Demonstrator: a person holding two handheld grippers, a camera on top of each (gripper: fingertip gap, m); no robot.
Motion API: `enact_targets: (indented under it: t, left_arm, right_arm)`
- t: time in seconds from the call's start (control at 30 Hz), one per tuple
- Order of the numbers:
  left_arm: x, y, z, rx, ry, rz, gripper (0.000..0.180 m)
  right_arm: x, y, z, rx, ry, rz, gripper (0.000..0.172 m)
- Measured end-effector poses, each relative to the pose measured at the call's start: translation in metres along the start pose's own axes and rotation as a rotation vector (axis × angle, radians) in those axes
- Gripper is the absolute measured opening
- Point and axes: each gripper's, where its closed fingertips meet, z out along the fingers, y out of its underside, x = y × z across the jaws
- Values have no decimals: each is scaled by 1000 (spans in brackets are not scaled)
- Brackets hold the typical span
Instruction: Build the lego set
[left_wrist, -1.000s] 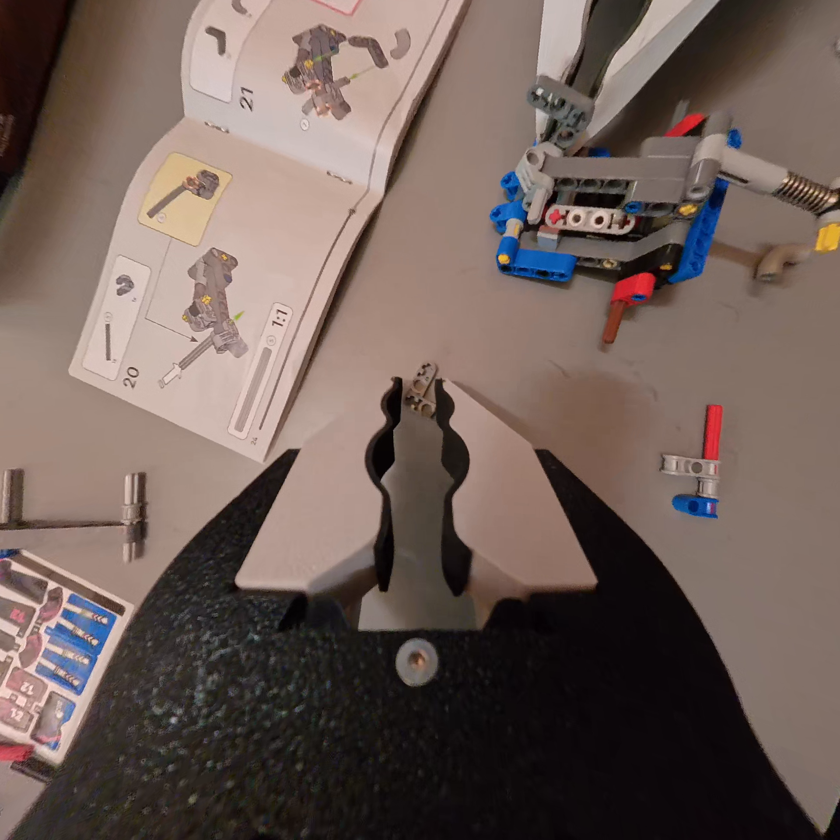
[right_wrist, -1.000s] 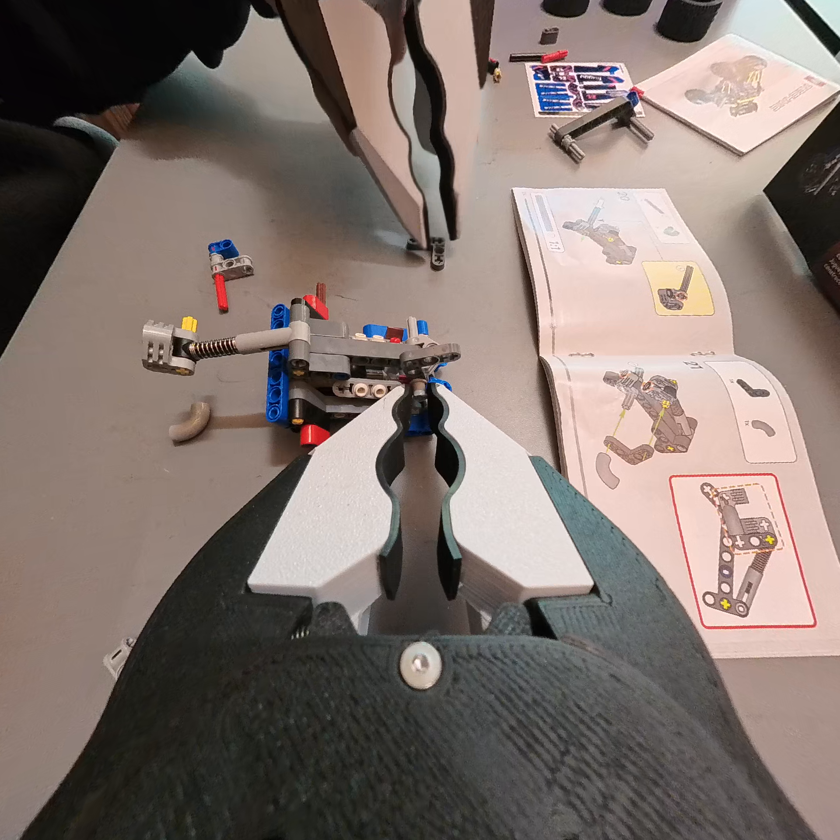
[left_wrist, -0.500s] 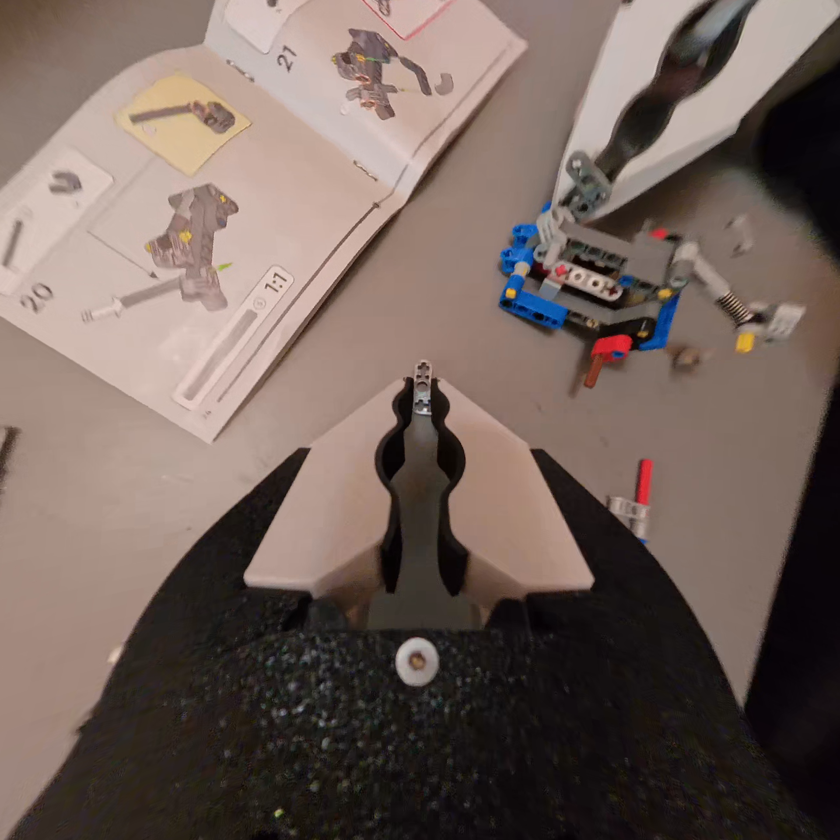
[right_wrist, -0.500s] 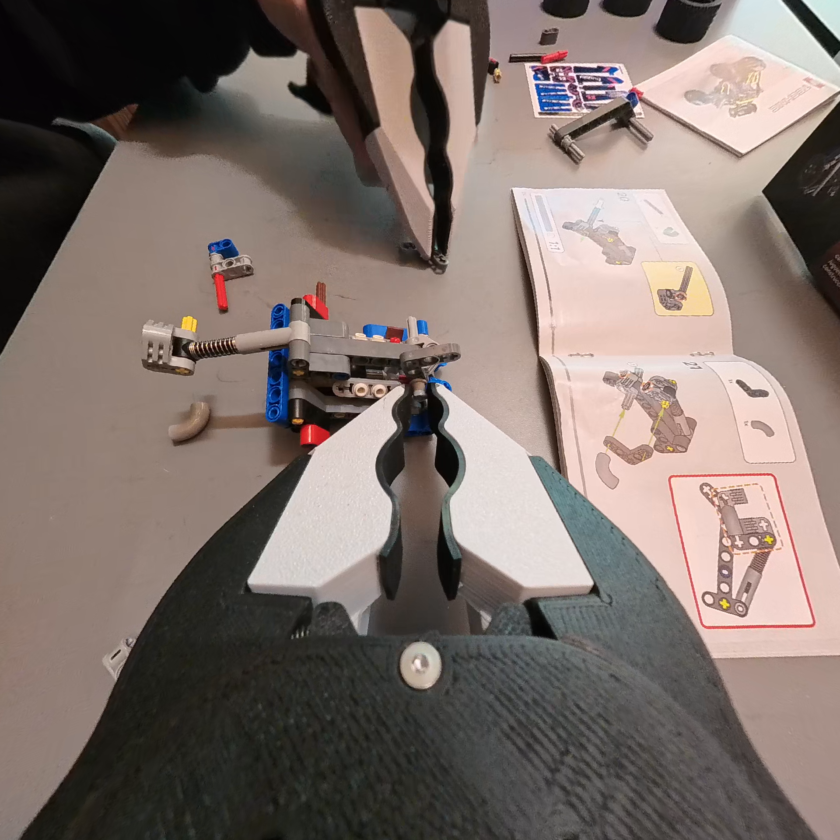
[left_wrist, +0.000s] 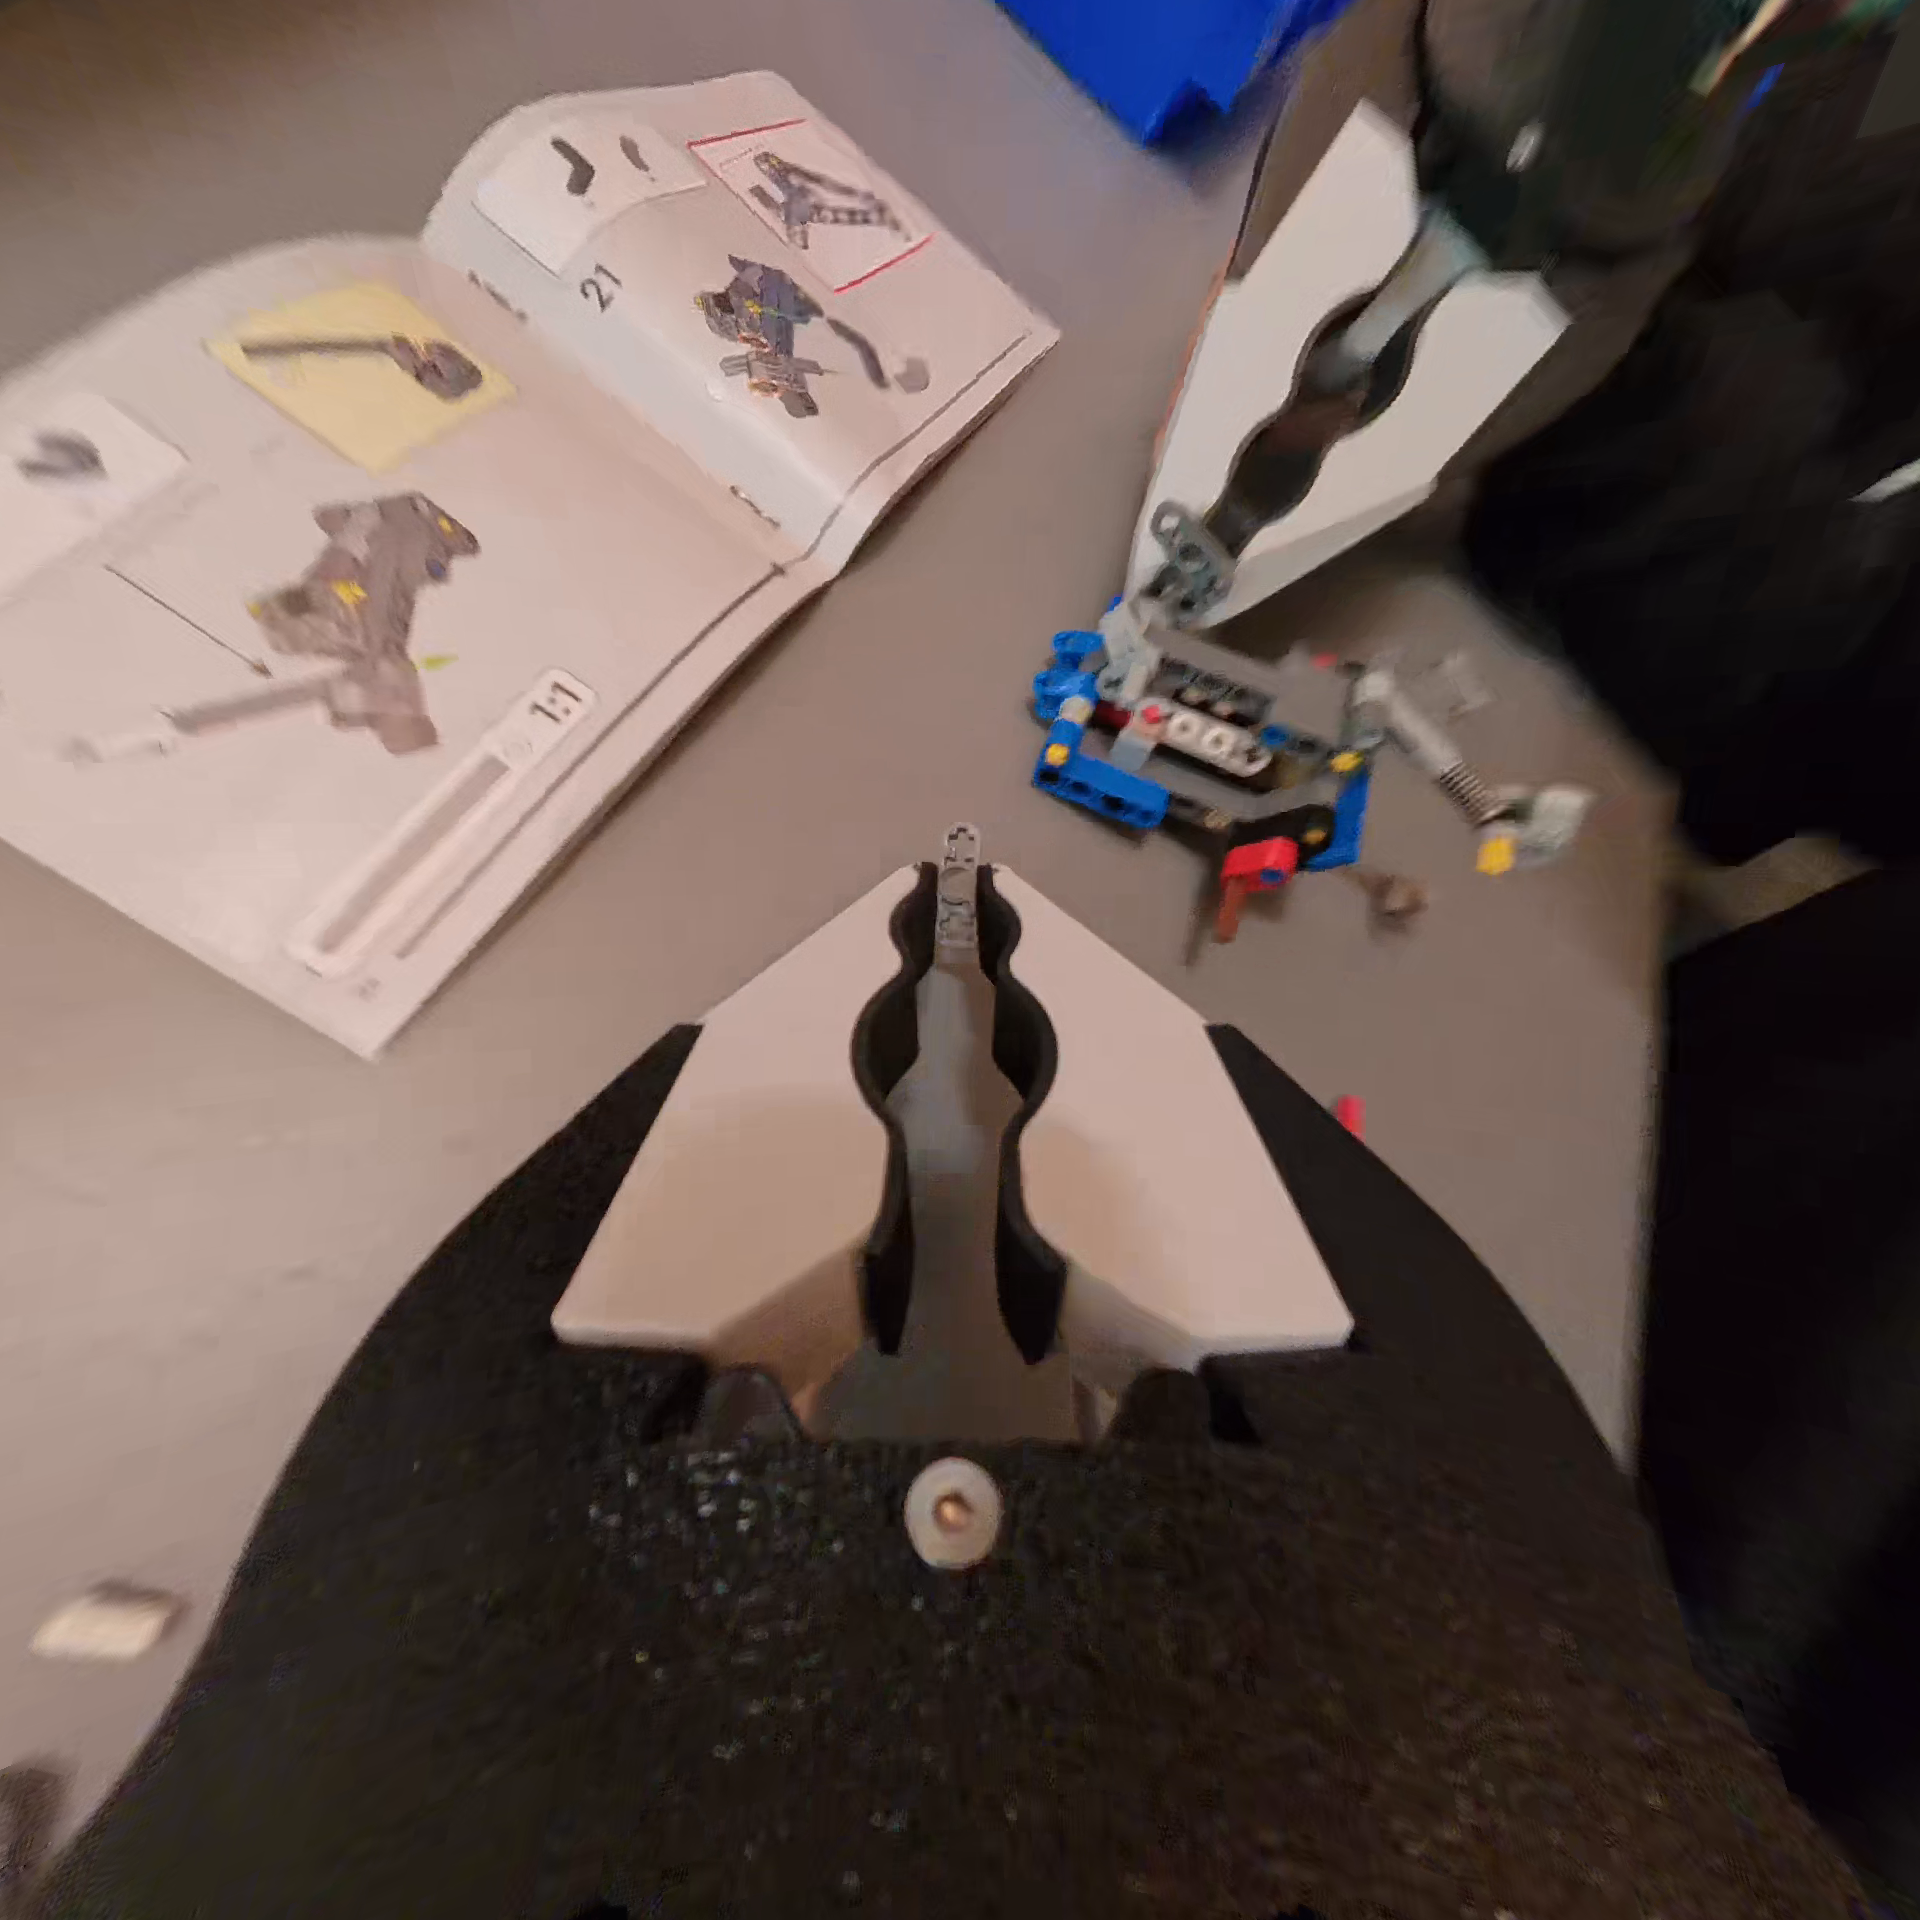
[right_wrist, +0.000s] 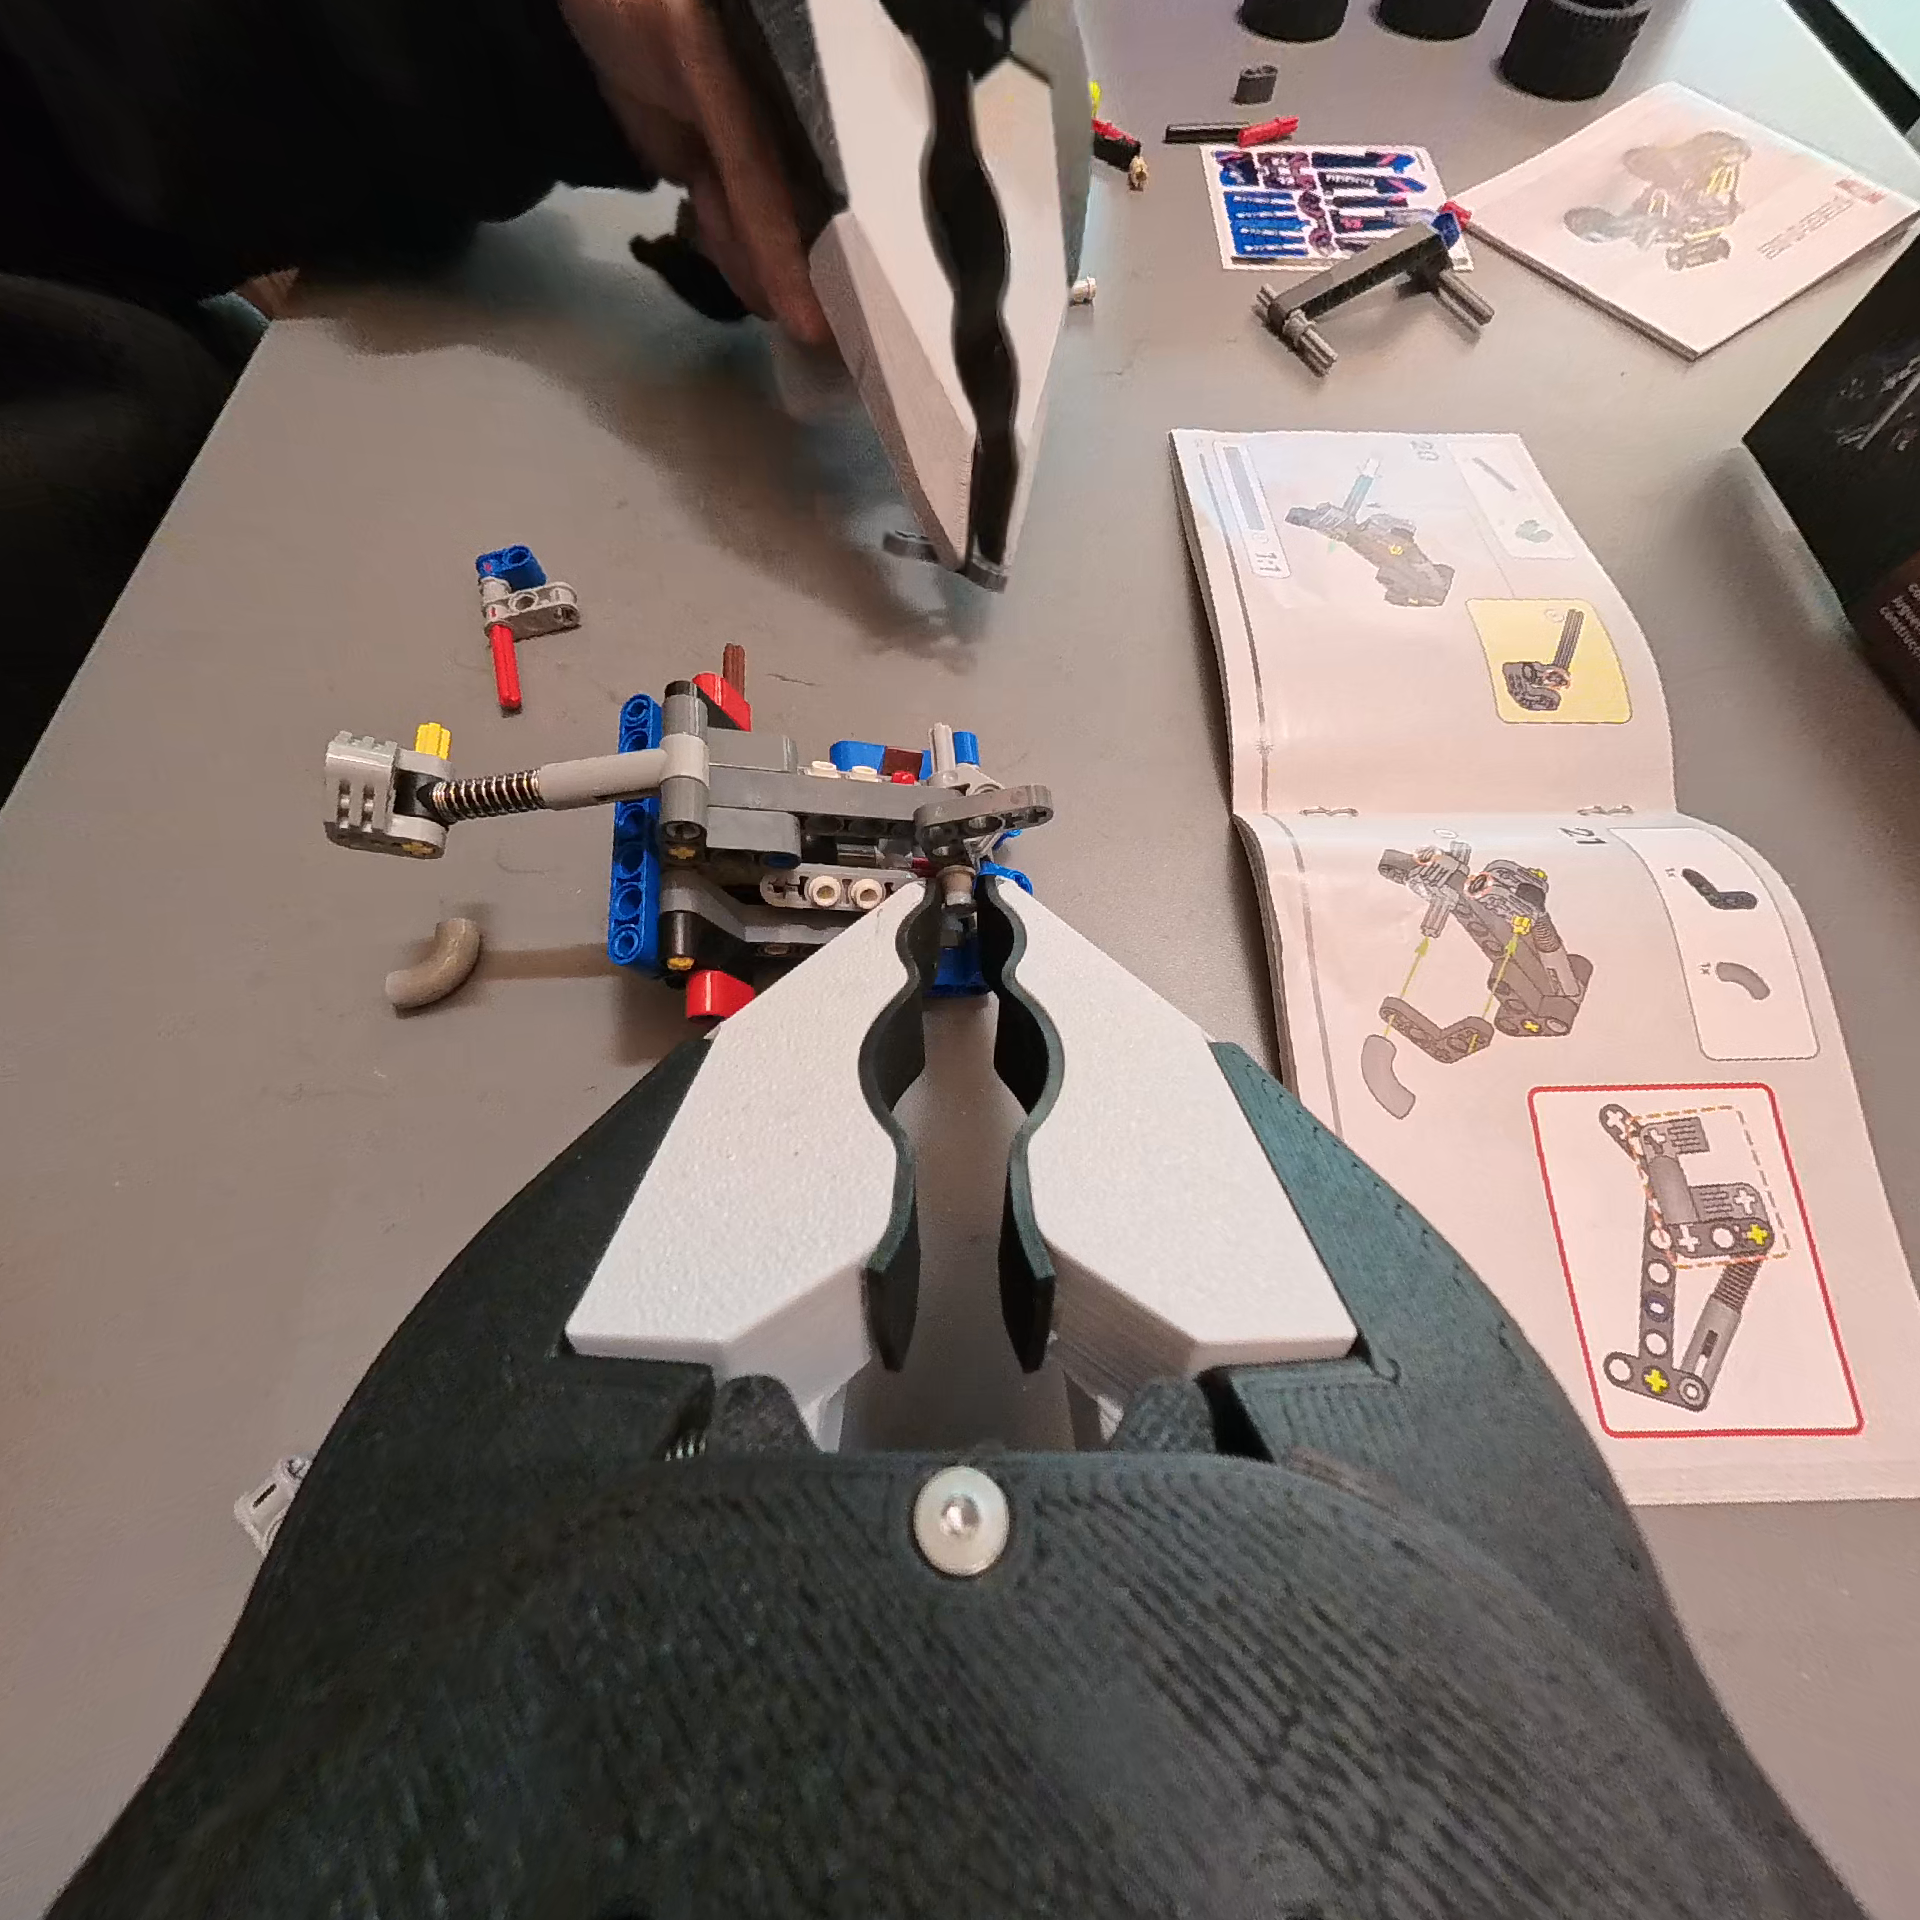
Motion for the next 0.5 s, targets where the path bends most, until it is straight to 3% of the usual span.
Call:
enact_targets:
  t: [0.17, 0.5]
  left_arm:
    - [-17, 16, 0, -216, -270, 293, 4]
    - [-12, 16, 4, -203, -256, 325, 4]
  right_arm:
    - [0, 0, 0, 0, 0, -1, 4]
    - [0, 0, 0, 0, -2, -1, 4]
